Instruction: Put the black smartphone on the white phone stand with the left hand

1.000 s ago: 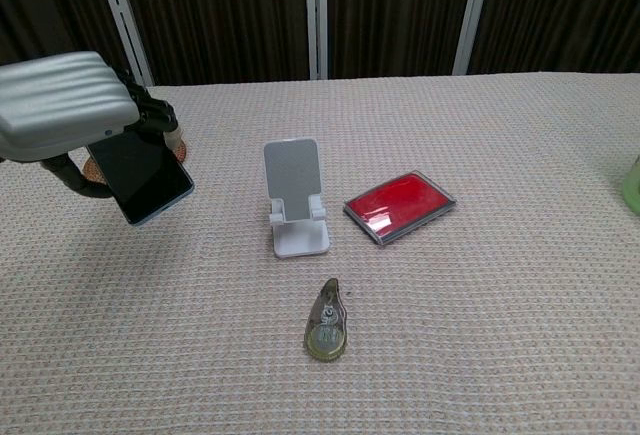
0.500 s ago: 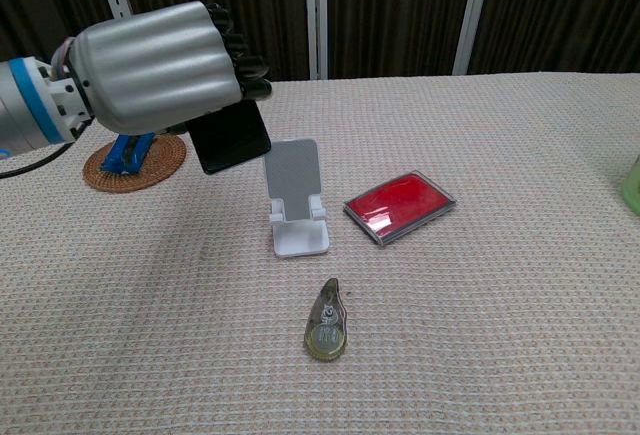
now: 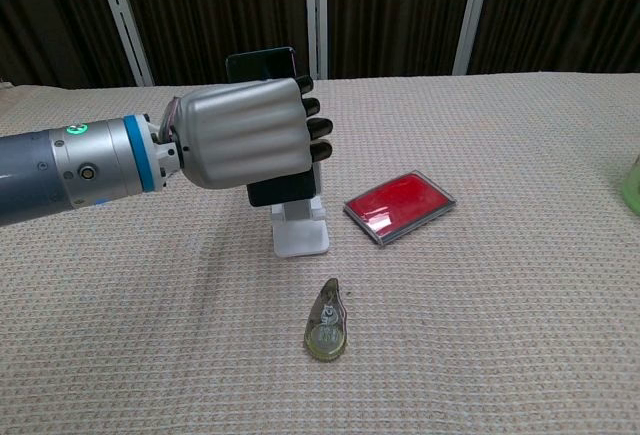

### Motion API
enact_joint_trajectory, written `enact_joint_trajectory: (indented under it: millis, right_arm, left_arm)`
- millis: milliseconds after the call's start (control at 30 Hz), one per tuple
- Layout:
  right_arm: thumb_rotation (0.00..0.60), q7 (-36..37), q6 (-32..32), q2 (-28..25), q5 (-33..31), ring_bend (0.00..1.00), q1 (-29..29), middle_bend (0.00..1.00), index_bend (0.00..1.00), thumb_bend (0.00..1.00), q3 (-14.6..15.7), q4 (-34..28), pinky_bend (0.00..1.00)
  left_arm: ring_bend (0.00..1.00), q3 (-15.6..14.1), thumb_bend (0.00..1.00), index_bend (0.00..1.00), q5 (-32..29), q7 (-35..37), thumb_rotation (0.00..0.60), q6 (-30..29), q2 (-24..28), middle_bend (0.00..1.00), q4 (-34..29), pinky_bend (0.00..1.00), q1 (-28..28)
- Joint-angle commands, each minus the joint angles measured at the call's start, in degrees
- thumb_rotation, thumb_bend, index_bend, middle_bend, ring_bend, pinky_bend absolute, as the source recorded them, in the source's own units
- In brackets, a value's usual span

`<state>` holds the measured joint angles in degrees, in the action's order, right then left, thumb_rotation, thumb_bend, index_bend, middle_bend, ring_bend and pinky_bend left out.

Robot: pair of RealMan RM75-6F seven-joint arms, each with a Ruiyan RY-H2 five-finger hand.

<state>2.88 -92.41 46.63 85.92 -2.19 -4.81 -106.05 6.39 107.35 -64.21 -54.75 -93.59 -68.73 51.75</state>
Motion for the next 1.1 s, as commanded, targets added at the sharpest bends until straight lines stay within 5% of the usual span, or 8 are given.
enact_joint_trajectory:
  millis: [33,833,933,1000,1100]
  right_arm:
    - [0.600,0.3,0.1,-0.1,-0.1,0.00,0.0,0.00,0.00,0.00,-0.1,0.1,0.00]
    - [0.600,1.7,0.0,-0.5,-0.3,0.00,-0.1,0.00,0.00,0.00,-0.1,0.4,0.00]
    - [0.600,1.8,0.0,-0.5,-0.2,0.00,-0.2,0.00,0.00,0.00,-0.1,0.5,0.00]
    - [0.600,1.9,0.0,-0.6,-0.3,0.00,-0.2,0.00,0.00,0.00,-0.1,0.4,0.00]
    - [0.600,2.0,-0.1,-0.7,-0.3,0.00,-0.3,0.00,0.00,0.00,-0.1,0.4,0.00]
  left_arm:
    - [0.41,0.6,0.02,0.52,-1.5,-2.1,0.600,1.2,-1.1,0.37,-0.2,0.41,0.3]
    - [0.41,-0.3,0.01,0.51,-5.2,-8.7,0.600,3.7,-3.9,0.37,0.2,0.41,1.2]
    - [0.34,-0.5,0.00,0.37,-5.0,-8.8,0.600,3.4,-4.0,0.25,0.4,0.38,1.3]
    - [0.20,-0.7,0.00,0.21,-5.1,-8.8,0.600,3.0,-4.1,0.09,0.5,0.31,1.2]
    - [0.08,-0.8,0.00,0.07,-5.4,-9.3,0.600,2.8,-4.0,0.00,0.4,0.24,1.1]
